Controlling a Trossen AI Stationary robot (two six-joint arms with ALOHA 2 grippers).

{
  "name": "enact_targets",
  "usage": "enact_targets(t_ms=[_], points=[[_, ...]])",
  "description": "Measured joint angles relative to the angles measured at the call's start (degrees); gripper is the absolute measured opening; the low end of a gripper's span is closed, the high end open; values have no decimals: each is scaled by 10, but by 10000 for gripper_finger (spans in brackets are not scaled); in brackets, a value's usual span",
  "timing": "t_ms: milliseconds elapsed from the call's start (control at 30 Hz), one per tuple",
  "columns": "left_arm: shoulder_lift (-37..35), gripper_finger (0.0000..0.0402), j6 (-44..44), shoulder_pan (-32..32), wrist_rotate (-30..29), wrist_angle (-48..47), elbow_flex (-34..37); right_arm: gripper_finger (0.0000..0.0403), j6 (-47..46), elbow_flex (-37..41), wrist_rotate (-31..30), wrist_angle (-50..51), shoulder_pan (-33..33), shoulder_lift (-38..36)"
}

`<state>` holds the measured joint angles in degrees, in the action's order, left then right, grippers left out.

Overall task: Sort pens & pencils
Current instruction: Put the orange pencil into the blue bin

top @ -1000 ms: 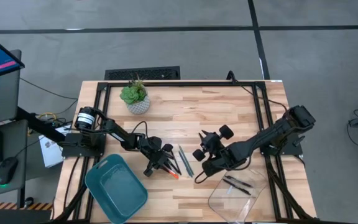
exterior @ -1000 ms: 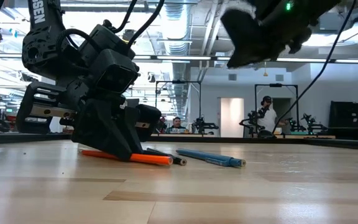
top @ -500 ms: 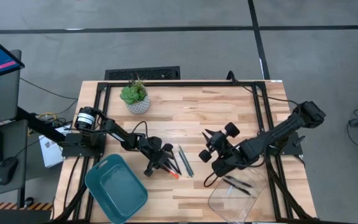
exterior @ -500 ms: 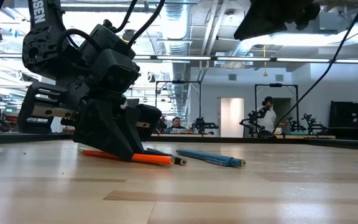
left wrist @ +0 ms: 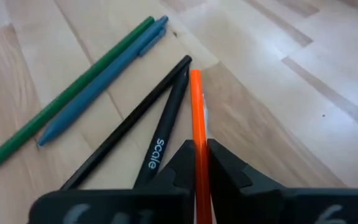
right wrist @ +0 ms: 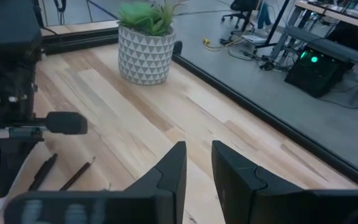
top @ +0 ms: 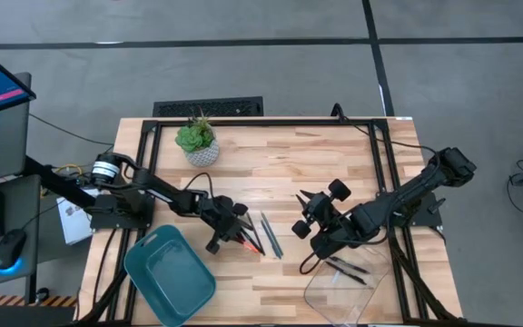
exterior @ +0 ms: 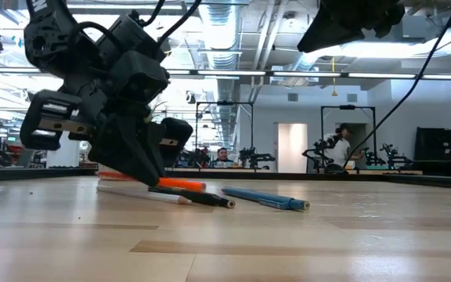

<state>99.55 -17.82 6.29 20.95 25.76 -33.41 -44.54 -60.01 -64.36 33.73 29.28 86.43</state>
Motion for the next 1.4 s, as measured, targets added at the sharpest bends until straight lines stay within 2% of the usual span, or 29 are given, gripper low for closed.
enact_targets(t_ms=[400, 633, 867, 1167, 1400], points=[[-2, 6, -22, 0, -6, -2, -13, 98, 0, 0, 0, 2, 0, 0], [-2, 6, -41, 0, -4, -89, -65, 98, 0, 0, 0, 4, 0, 0], [-16, 6, -56, 0, -12, -243, -136, 98, 0, 0, 0, 11, 0, 0], [-124, 6, -77, -1, -64, -419, -197, 98, -11, 0, 0, 19, 0, 1], [-246, 6, -105, -6, -83, -461, -203, 98, -25, 0, 0, 27, 0, 1]])
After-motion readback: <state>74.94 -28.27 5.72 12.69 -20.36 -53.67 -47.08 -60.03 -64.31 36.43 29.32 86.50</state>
